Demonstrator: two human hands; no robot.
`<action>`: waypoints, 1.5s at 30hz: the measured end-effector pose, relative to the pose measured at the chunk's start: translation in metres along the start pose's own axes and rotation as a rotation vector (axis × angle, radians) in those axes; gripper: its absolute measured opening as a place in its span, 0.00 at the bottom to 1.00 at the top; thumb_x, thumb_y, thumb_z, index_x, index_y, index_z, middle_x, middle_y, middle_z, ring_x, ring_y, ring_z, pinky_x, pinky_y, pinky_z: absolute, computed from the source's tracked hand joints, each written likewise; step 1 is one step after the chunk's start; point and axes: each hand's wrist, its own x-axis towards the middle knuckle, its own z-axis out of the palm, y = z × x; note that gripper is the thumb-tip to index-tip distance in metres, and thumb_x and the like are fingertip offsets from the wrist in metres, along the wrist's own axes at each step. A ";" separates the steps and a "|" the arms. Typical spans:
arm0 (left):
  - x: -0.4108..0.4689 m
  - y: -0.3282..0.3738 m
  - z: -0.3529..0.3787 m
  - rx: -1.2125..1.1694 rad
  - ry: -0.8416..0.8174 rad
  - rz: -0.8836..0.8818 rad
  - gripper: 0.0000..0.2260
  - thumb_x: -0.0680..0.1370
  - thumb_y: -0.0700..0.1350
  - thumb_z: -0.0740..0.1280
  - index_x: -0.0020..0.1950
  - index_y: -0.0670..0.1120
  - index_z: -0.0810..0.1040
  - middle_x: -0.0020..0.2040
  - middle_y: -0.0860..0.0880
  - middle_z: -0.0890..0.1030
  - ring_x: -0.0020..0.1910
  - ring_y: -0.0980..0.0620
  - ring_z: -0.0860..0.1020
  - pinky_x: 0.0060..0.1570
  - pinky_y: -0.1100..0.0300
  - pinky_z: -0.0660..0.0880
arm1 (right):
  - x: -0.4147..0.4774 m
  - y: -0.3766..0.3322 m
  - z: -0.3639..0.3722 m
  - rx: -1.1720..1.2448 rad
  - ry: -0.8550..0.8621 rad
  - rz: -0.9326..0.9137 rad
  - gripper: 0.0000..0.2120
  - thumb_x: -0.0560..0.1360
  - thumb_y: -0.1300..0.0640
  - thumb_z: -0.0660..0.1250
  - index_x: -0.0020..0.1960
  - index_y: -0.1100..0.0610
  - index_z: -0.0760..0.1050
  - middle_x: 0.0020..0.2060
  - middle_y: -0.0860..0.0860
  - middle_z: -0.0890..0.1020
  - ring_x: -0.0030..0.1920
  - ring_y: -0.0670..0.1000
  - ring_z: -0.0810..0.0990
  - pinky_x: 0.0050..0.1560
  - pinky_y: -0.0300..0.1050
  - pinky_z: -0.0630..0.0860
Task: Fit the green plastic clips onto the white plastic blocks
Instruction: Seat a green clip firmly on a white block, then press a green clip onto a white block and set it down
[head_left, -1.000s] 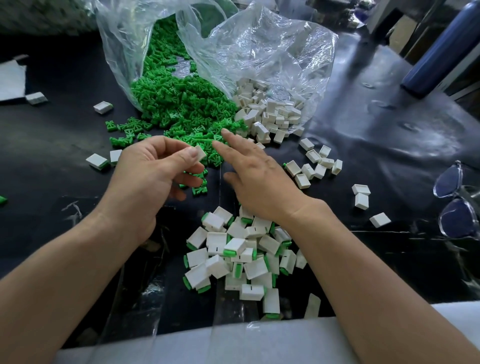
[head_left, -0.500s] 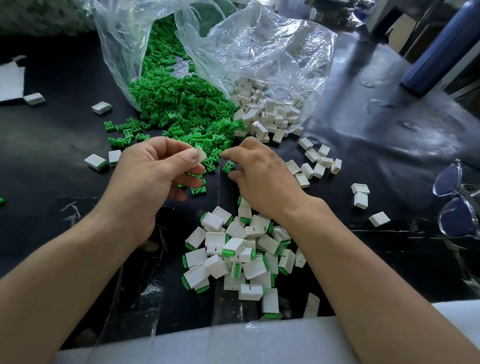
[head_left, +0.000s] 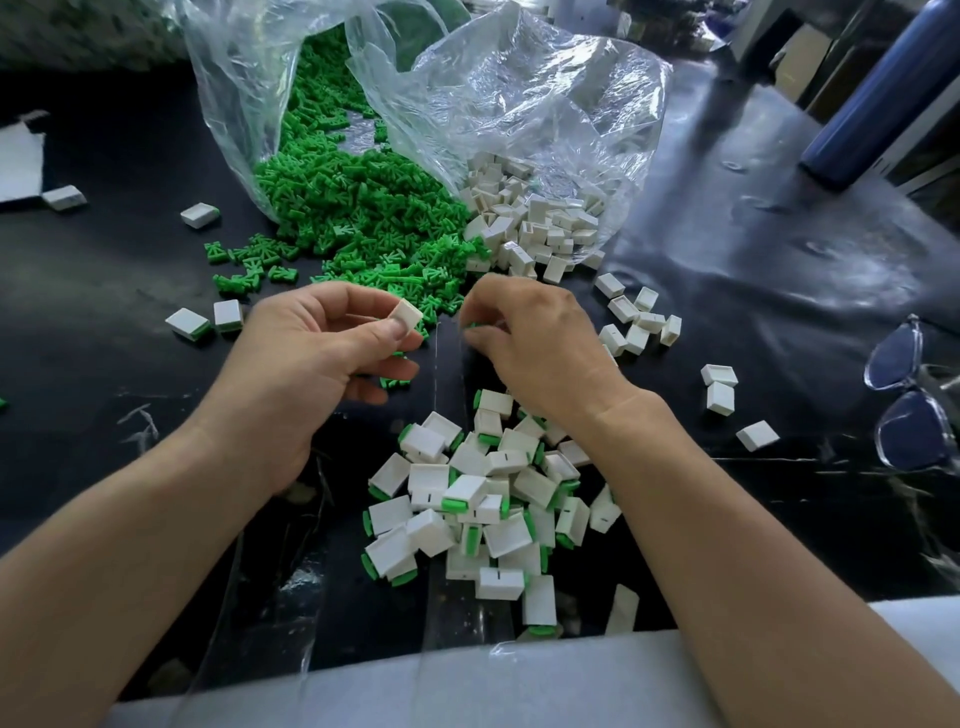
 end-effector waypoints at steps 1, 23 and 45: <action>0.000 0.000 0.000 0.000 -0.004 -0.001 0.04 0.74 0.37 0.67 0.42 0.46 0.78 0.33 0.52 0.84 0.29 0.58 0.80 0.26 0.70 0.74 | -0.001 0.000 -0.002 0.079 0.034 0.015 0.03 0.75 0.58 0.65 0.48 0.54 0.77 0.39 0.47 0.77 0.44 0.49 0.75 0.48 0.42 0.70; -0.004 0.000 0.001 0.026 -0.054 0.024 0.09 0.61 0.46 0.71 0.39 0.46 0.80 0.32 0.50 0.83 0.29 0.58 0.80 0.28 0.68 0.74 | -0.008 -0.014 -0.004 0.557 -0.027 -0.028 0.07 0.73 0.64 0.68 0.50 0.57 0.77 0.35 0.47 0.76 0.41 0.49 0.78 0.49 0.47 0.76; -0.010 0.000 0.001 0.195 -0.162 0.143 0.09 0.63 0.46 0.69 0.39 0.41 0.81 0.32 0.44 0.83 0.27 0.56 0.79 0.27 0.67 0.75 | -0.016 -0.021 -0.020 0.003 -0.199 -0.232 0.07 0.77 0.59 0.61 0.41 0.59 0.73 0.35 0.53 0.76 0.40 0.53 0.73 0.43 0.48 0.67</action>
